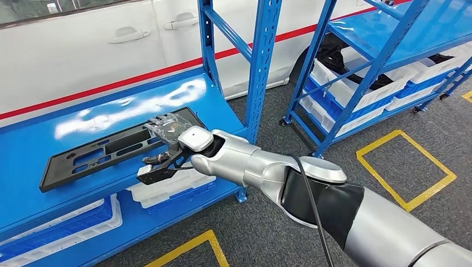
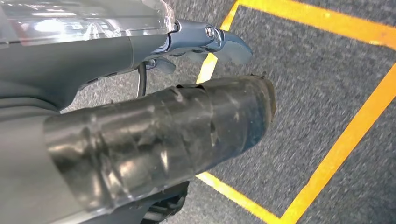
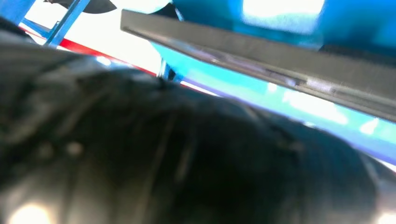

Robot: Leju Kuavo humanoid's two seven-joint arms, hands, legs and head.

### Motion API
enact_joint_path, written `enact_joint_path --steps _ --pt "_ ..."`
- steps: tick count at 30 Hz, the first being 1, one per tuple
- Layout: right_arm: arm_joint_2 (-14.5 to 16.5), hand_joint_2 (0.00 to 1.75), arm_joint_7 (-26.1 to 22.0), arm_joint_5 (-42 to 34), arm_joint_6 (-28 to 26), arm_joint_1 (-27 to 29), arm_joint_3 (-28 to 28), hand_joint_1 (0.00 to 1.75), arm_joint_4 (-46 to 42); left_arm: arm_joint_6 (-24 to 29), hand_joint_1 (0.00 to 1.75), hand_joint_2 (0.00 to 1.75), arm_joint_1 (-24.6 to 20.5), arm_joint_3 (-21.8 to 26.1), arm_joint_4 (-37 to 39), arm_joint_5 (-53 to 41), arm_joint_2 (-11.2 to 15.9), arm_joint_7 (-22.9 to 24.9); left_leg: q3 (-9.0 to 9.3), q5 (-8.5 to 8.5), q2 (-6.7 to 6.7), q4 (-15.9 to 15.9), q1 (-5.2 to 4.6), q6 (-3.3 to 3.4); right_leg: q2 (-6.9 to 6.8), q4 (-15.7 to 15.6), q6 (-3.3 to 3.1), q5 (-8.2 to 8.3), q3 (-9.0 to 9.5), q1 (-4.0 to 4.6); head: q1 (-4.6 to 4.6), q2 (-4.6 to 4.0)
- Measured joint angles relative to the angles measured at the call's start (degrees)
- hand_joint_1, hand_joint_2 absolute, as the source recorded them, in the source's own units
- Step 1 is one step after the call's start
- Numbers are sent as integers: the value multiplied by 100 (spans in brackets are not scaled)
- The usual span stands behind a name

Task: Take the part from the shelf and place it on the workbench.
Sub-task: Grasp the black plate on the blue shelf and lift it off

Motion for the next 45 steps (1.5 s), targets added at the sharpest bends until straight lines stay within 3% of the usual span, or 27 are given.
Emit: enact_joint_path --steps 1,2,4,5,8,10,11,12,14,15,16,17,19,20,22,26,28,30,31,32,34,35,36,38,41,43,45 --pt "12 0 -19 27 7 31 1 0 -9 -1 0 0 4 -9 0 -1 -2 1 45 -38 -6 4 4 -8 -3 11 15 123 -80 -21 1 0" --pt "34 0 -36 51 17 55 1 0 -30 -3 0 0 9 -25 0 -3 -5 2 102 -83 -12 11 11 -23 -6 -203 22 354 -46 -39 1 0" --pt "94 0 -54 80 49 78 2 0 -98 -9 0 0 10 -57 0 -9 -14 2 204 -184 -14 27 15 -78 -12 -930 10 824 208 -46 1 0" --pt "132 0 -56 84 74 84 2 0 -142 -11 0 0 4 -70 0 -12 -17 -1 227 -225 -14 38 9 -116 -11 -1232 -11 920 337 -36 1 0" --pt "227 0 -42 85 119 137 6 0 -261 -20 0 0 -24 -84 0 -15 -19 -14 236 -273 -16 25 -1 -223 -4 -1472 -107 832 463 11 1 0" --pt "254 0 -26 85 116 156 6 0 -316 -25 0 0 -24 -86 0 -15 -17 -17 233 -338 -5 74 14 -273 -8 -1510 -182 805 522 -13 0 0" --pt "264 0 -21 86 115 150 6 0 -335 -26 0 0 -22 -86 0 -15 -17 -17 162 -424 2 244 18 -291 -10 -1538 -218 790 569 -29 0 0" --pt "278 0 -19 86 115 147 6 0 -350 -28 0 0 -20 -87 0 -14 -17 -17 10 -554 8 545 23 -301 -11 -1558 -255 770 616 -33 -2 0" --pt "303 0 -22 87 116 164 7 0 -365 -32 0 0 -19 -87 0 -14 -19 -17 -464 -819 9 1362 20 -312 -10 -1564 -302 715 681 -9 -1 0" --pt "313 0 -24 86 116 185 8 0 -367 -33 0 0 -15 -87 0 -15 -19 -17 -675 -852 9 1655 18 -310 -8 -1564 -312 685 715 6 -1 0" --pt "319 0 -24 86 117 204 8 0 -367 -34 0 0 -11 -87 0 -15 -18 -17 -791 -759 9 1739 16 -301 -4 -1563 -315 652 758 19 -1 0" --pt "324 0 -31 85 119 216 8 0 -371 -34 0 0 -4 -87 0 -16 -17 -17 -790 -546 9 1585 13 -284 0 -1563 -314 614 812 29 -1 0" --pt "338 0 -71 83 141 220 10 0 -397 -34 0 0 7 -87 1 -25 -16 -19 -542 -16 10 850 -1 -228 7 -1562 -300 531 918 40 0 0" --pt "352 0 -97 79 167 218 18 0 -422 -36 0 0 10 -88 3 -32 -15 -20 -407 143 9 507 -19 -204 14 -1551 -283 495 943 52 -2 1" --pt "378 0 -124 69 220 233 47 0 -493 -42 0 0 -8 -94 7 -44 -15 -23 -285 163 5 192 -54 -166 25 -1539 -237 459 925 64 -4 1" --pt "403 0 -116 61 254 258 85 0 -640 -45 0 0 -12 -119 7 -49 -36 -28 -179 92 -5 59 -17 -87 15 -1371 -126 319 859 63 -1 1" --pt "405 0 -115 61 262 255 87 0 -674 -45 0 0 -21 -127 7 -50 -46 -30 -107 56 -5 33 -8 -36 7 -765 -80 87 547 39 1 0" --pt "404 0 -115 61 280 293 90 0 -682 -49 0 0 -30 -132 7 -51 -46 -29 -64 2 -10 46 -13 -10 6 -86 -55 -61 96 19 1 0" --pt "402 0 -115 61 287 316 91 0 -684 -51 0 0 -27 -138 7 -53 -47 -27 -36 -30 -15 56 -14 -10 5 28 -54 5 -39 15 0 0" --pt "400 0 -115 61 292 329 92 0 -688 -54 0 0 -22 -150 7 -54 -49 -25 3 -65 -19 66 -16 -14 5 -72 -63 180 -67 16 1 0" --pt "396 0 -115 61 292 331 93 0 -702 -59 0 0 -14 -178 7 -58 -58 -21 101 -142 -24 76 -20 -35 7 -752 -124 677 152 30 0 0" --pt "393 0 -115 61 293 326 94 0 -708 -61 0 0 -17 -191 7 -61 -66 -21 140 -174 -25 81 -31 -54 8 -1074 -158 848 289 48 1 0" --pt "391 0 -116 61 295 320 96 0 -715 -63 0 0 -23 -199 7 -63 -72 -20 159 -196 -27 78 -38 -77 9 -1308 -191 919 398 67 1 0" --pt "381 0 -115 61 299 310 101 0 -731 -67 0 0 -37 -213 7 -66 -80 -18 163 -209 -24 60 -48 -131 13 -1446 -229 872 472 95 0 0" --pt "366 0 -115 29 299 301 109 0 -768 -97 0 0 -48 -225 7 -63 -78 -16 139 -310 -9 152 -53 -208 18 -1584 -279 848 563 38 -1 1" --pt "362 0 -117 -22 303 291 139 0 -790 -139 0 0 -54 -226 7 -49 -74 -15 -118 -572 -5 685 -39 -242 4 -1646 -319 844 636 11 -1 0" --pt "360 0 -117 -84 308 313 176 0 -793 -174 0 0 -53 -227 7 -28 -73 -17 -540 -811 -4 1412 -23 -277 -5 -1642 -343 823 654 17 -2 0"
